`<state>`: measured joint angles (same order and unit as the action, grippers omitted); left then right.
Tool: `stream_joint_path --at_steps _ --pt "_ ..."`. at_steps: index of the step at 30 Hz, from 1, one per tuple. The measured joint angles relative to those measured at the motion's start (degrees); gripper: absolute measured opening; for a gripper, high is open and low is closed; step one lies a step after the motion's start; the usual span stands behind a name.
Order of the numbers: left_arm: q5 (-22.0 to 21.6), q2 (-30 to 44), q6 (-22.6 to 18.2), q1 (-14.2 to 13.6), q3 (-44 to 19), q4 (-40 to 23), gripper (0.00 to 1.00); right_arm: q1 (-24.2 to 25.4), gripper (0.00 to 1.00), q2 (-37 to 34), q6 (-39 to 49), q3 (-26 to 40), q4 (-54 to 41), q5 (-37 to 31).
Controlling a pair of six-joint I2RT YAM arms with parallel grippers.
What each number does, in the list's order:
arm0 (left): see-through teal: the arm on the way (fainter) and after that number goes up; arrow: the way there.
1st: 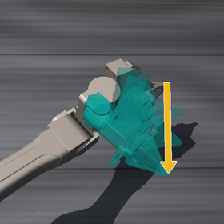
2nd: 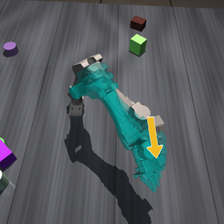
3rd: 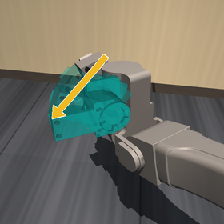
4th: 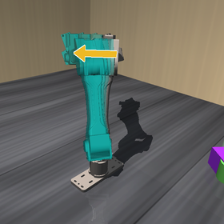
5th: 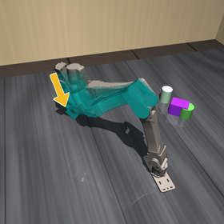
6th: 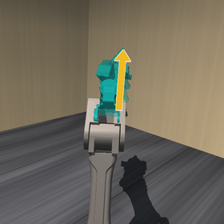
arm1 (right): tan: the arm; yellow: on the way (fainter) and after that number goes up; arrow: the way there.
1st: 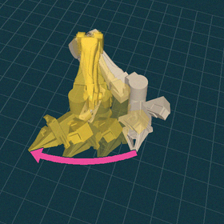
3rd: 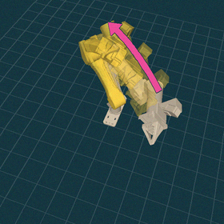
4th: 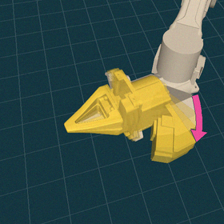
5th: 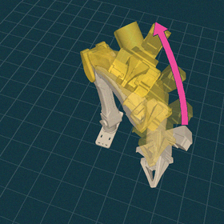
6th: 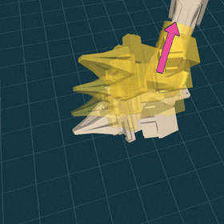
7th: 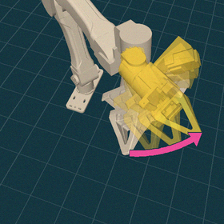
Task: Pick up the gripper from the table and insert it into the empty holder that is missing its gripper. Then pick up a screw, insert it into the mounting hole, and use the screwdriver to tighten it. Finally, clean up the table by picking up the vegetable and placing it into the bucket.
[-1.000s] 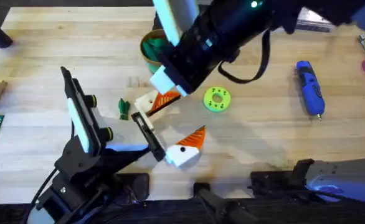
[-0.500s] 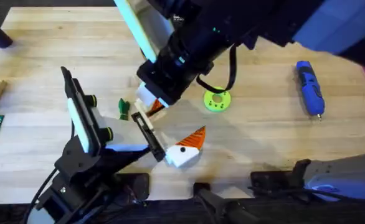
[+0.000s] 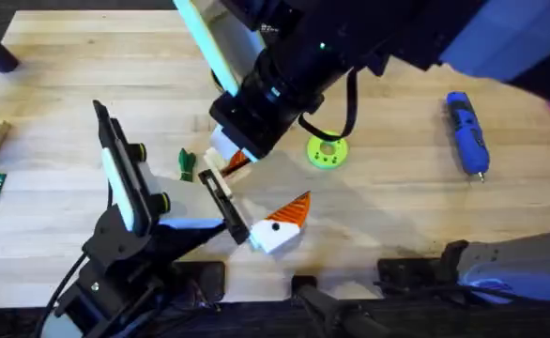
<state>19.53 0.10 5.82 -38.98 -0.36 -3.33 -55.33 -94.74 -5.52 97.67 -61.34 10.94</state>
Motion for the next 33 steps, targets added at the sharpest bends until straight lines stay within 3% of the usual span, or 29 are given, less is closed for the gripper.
stream_joint_path --at_steps 33 --pt "-0.85 0.32 1.01 0.07 0.0 -0.11 0.991 -0.07 0.007 -2.38 -0.24 0.22 -0.85 0.02"
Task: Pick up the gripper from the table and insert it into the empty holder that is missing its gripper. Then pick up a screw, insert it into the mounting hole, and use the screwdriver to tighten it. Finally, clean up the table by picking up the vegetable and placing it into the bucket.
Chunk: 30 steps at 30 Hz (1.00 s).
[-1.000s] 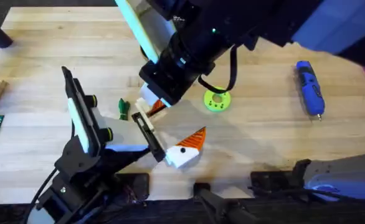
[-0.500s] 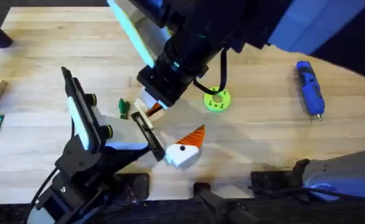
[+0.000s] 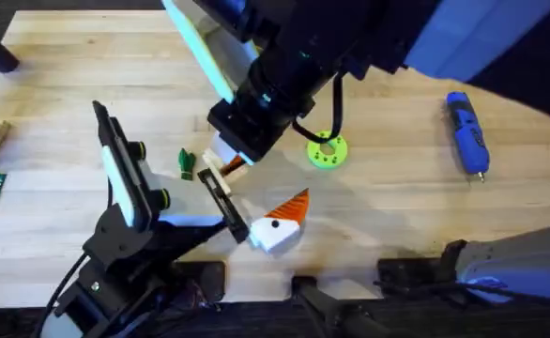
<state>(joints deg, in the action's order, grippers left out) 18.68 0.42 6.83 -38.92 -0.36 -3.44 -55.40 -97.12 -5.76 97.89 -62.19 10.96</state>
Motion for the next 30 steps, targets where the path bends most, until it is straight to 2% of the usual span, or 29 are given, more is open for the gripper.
stream_joint_path --at_steps 30 --pt "0.9 0.01 -0.44 -0.07 0.0 0.1 0.99 0.0 0.007 0.0 -0.01 1.4 -1.99 -0.2"
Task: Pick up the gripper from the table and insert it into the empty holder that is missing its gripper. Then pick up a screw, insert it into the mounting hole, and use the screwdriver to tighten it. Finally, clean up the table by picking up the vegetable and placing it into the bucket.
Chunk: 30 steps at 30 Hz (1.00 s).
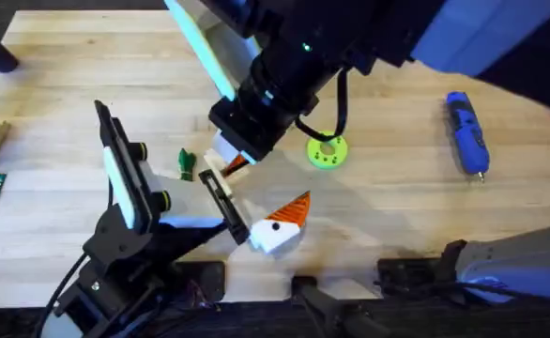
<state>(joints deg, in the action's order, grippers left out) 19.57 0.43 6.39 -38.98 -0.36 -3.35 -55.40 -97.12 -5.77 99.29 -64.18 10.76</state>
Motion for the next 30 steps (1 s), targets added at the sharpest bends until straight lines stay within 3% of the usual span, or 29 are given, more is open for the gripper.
stream_joint_path --at_steps 30 --pt "0.17 0.0 0.0 0.0 0.0 0.01 0.99 0.0 0.007 -0.14 0.01 0.04 -0.52 0.0"
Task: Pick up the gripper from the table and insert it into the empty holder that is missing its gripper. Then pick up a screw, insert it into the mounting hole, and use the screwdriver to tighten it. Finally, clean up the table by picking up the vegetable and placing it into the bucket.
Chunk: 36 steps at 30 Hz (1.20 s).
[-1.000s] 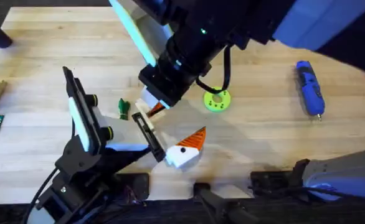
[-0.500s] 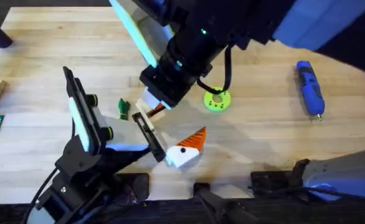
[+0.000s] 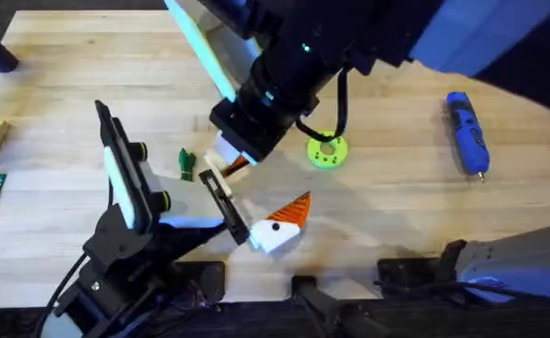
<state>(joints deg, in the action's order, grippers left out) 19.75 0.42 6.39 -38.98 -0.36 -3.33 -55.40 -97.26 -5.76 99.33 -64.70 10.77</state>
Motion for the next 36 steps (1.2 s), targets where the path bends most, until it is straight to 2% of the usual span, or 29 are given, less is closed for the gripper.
stream_joint_path --at_steps 36 --pt "-2.19 0.0 0.5 0.24 0.0 -0.15 0.99 0.68 0.007 -1.81 -1.11 0.17 4.02 0.01"
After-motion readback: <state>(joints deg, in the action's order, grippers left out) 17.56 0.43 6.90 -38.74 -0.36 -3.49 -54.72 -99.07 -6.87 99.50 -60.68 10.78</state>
